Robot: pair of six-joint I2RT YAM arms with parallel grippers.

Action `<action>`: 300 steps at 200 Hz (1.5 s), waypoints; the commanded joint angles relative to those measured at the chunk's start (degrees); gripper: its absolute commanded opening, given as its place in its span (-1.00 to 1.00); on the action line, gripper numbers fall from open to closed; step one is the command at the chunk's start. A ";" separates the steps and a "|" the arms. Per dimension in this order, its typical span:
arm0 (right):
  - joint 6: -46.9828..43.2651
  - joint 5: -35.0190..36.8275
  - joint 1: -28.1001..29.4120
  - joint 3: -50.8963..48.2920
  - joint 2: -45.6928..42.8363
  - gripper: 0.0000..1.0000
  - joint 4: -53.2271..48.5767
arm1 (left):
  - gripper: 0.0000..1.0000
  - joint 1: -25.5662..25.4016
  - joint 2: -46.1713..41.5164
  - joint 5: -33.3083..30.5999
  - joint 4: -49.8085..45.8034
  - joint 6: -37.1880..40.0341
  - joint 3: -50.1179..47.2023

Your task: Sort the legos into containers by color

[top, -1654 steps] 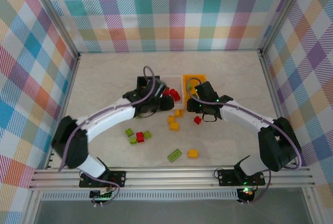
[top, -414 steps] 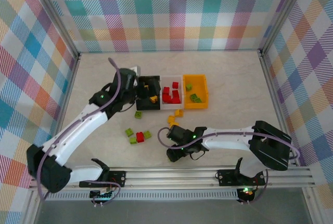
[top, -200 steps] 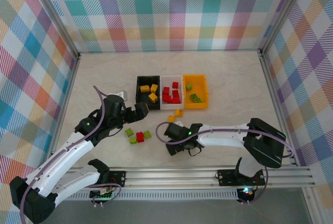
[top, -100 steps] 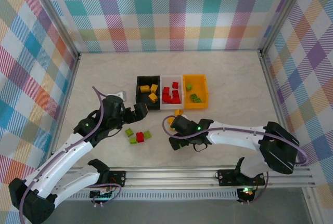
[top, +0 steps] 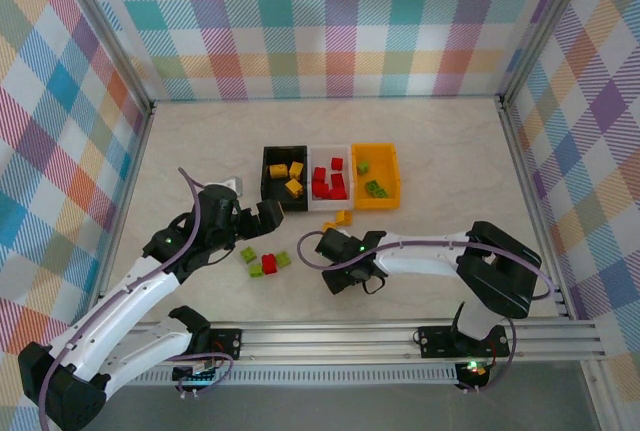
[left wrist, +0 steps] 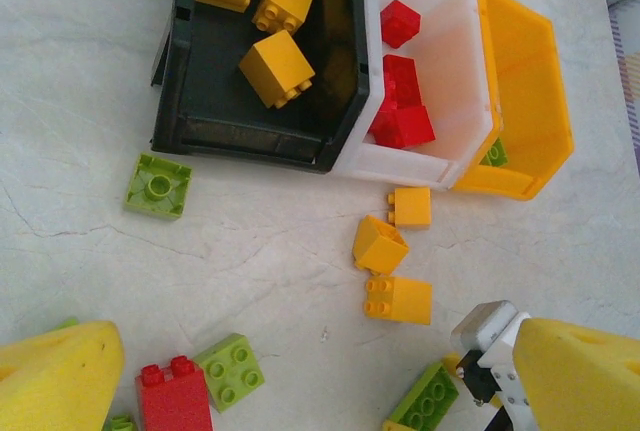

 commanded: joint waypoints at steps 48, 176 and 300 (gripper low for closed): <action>-0.58 1.13 -0.07 -0.15 -1.87 0.19 -1.08 | 1.00 0.94 -0.39 -0.30 -0.93 0.08 -0.87; -9.10 -2.90 -30.17 20.63 0.53 0.23 -0.07 | 1.00 1.03 -4.12 0.48 -3.70 -1.86 -3.24; -9.44 -7.41 -34.89 26.02 1.34 0.99 1.01 | 1.00 1.07 -4.37 2.24 -4.74 -1.91 -3.58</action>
